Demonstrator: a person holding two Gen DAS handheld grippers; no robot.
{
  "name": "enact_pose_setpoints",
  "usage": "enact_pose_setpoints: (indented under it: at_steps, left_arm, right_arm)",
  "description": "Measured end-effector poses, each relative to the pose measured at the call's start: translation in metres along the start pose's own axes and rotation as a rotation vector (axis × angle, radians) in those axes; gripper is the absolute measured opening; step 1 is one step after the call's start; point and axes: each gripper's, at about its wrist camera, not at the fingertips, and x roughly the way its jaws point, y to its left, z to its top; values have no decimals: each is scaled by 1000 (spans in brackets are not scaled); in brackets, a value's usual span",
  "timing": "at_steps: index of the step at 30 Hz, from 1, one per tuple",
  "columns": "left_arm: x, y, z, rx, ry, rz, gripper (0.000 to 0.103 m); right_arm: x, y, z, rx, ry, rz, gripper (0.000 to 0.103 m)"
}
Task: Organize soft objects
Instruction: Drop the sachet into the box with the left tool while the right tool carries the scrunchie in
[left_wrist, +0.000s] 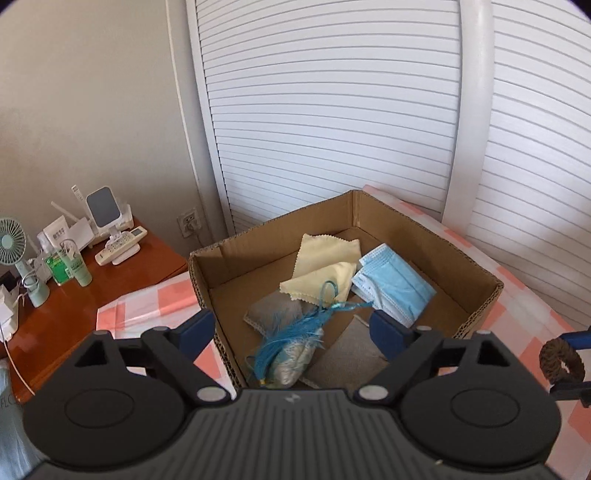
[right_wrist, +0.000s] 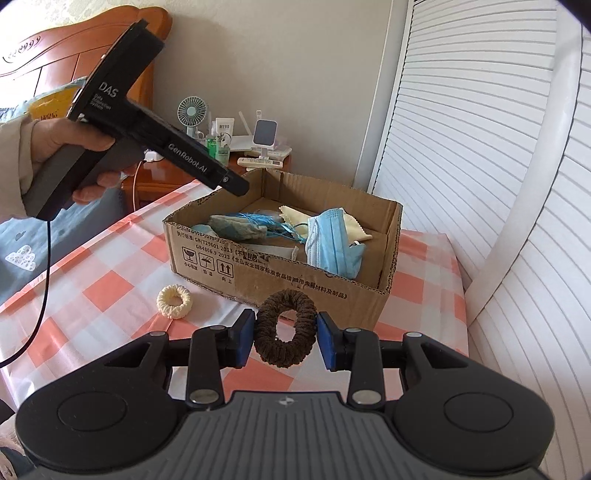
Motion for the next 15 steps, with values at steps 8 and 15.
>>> enact_pose_setpoints:
  at_steps: [8,15]
  left_arm:
    - [-42,-7,-38,-55,-43,40,102]
    - [-79,-23,-83,-144,-20,51,102]
  right_arm:
    - [8,-9,16,-7,-21,-18,41]
    - [21,-22,45,-11,-48,-39,41]
